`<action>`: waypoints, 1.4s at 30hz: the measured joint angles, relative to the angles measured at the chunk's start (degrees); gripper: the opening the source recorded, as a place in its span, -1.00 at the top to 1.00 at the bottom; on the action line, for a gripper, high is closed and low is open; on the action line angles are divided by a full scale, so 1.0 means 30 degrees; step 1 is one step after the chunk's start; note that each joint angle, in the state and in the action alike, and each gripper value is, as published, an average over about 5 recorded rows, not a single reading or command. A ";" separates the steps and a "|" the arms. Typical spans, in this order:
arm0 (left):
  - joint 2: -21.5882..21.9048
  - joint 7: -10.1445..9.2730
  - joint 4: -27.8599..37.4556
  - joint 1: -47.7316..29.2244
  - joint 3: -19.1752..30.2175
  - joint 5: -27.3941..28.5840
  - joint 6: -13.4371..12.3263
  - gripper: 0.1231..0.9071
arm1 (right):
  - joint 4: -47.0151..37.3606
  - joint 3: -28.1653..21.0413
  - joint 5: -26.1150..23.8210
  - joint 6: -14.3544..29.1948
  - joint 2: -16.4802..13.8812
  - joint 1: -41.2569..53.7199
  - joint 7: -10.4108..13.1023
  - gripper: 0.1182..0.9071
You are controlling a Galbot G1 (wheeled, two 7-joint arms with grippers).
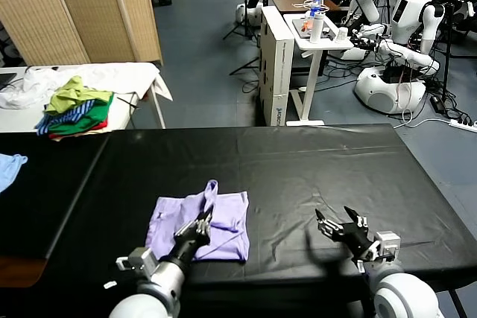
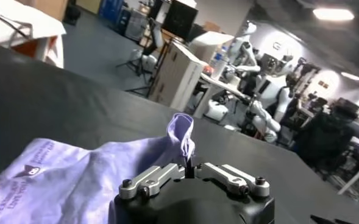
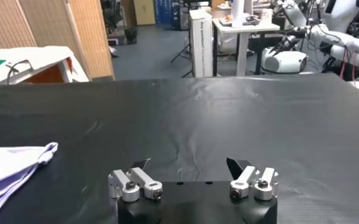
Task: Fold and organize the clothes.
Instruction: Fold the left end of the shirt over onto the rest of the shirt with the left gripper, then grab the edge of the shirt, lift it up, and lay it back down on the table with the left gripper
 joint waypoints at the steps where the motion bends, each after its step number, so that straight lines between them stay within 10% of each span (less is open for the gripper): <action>1: -0.0059 0.0001 0.0074 -0.0049 0.0027 0.0002 -0.0002 0.86 | -0.0016 -0.0035 -0.0026 -0.0001 0.0013 0.0011 0.0000 -1.00; 21: -0.1300 0.0378 0.1366 -0.0375 0.0647 0.1826 -0.0360 0.82 | -0.0149 -0.0679 -0.0222 -0.0008 -0.0130 0.0377 -0.0229 -1.00; 34: -0.2969 0.0927 0.1204 -0.0093 0.1107 0.2400 -0.0663 -0.92 | 0.0871 -0.2549 0.0013 0.0700 -0.2149 0.1075 -0.2505 -1.00; 42: -0.1124 0.1515 0.0834 -0.0086 -0.1394 0.3757 -0.1749 -1.00 | 0.1581 -0.5971 -0.0917 0.1408 -0.4531 0.3131 -0.4415 -1.00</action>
